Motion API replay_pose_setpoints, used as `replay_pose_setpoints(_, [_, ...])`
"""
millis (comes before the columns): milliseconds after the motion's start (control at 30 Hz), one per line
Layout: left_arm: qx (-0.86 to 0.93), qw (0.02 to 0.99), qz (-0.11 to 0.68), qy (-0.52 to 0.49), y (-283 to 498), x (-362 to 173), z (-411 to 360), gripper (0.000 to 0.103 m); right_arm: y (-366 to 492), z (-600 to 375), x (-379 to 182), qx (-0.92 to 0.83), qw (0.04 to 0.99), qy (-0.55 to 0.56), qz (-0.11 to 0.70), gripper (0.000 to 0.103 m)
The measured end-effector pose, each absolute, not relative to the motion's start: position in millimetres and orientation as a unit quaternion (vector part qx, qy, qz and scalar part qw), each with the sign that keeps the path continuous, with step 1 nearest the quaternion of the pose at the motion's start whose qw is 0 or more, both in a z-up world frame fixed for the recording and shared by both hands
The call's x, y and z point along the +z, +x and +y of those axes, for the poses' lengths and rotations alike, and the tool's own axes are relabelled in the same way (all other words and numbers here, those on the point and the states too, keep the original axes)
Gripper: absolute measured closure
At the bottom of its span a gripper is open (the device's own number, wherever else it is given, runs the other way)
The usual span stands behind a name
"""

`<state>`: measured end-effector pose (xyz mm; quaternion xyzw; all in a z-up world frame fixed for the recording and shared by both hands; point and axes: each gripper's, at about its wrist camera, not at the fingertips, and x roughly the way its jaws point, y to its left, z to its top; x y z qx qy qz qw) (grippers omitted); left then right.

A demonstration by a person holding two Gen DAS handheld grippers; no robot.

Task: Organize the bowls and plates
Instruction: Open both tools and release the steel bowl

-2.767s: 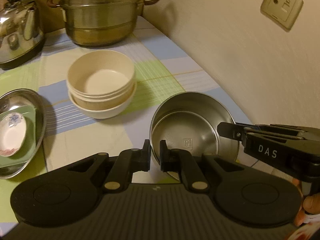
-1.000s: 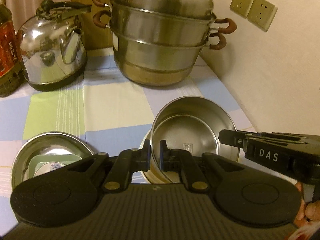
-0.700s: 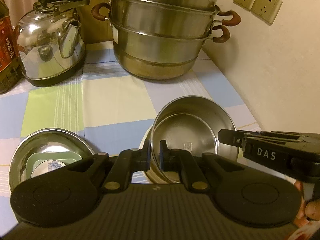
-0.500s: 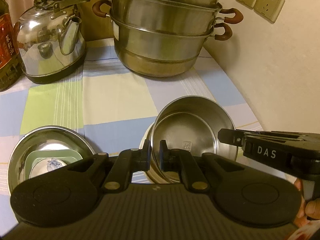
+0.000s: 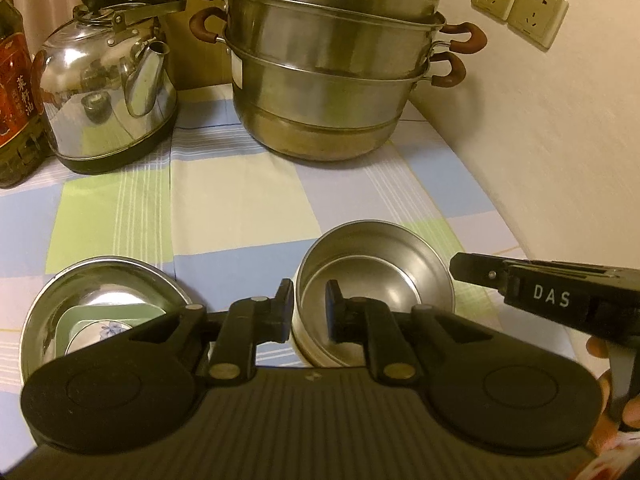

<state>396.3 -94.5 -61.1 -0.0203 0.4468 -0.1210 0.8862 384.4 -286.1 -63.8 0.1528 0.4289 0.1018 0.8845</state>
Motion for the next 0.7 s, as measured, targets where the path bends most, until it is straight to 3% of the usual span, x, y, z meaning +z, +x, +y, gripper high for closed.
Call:
replay_pose_setpoints(400, [-0.120, 0.894, 0.431, -0.039, 346, -49, -75, 0.089, 338, -296, -61, 0.118, 0.892, 0.169, 0.402, 0.090])
replay_pose_setpoints(467, [-0.120, 0.893, 0.431, -0.042, 331, -48, -69, 0.087, 323, -295, -59, 0.125, 0.893, 0.165, 0.400, 0.084])
replay_pose_setpoints(533, [-0.119, 0.893, 0.431, -0.044, 311, -47, -64, 0.086, 305, -295, -58, 0.135, 0.893, 0.163, 0.398, 0.067])
replay_pose_setpoints(600, [-0.115, 0.893, 0.432, -0.045, 293, -48, -59, 0.086, 287, -294, -56, 0.145, 0.893, 0.162, 0.394, 0.057])
replay_pose_setpoints(700, [-0.106, 0.893, 0.434, -0.047, 262, -48, -53, 0.086, 258, -293, -55, 0.157, 0.891, 0.161, 0.394, 0.054])
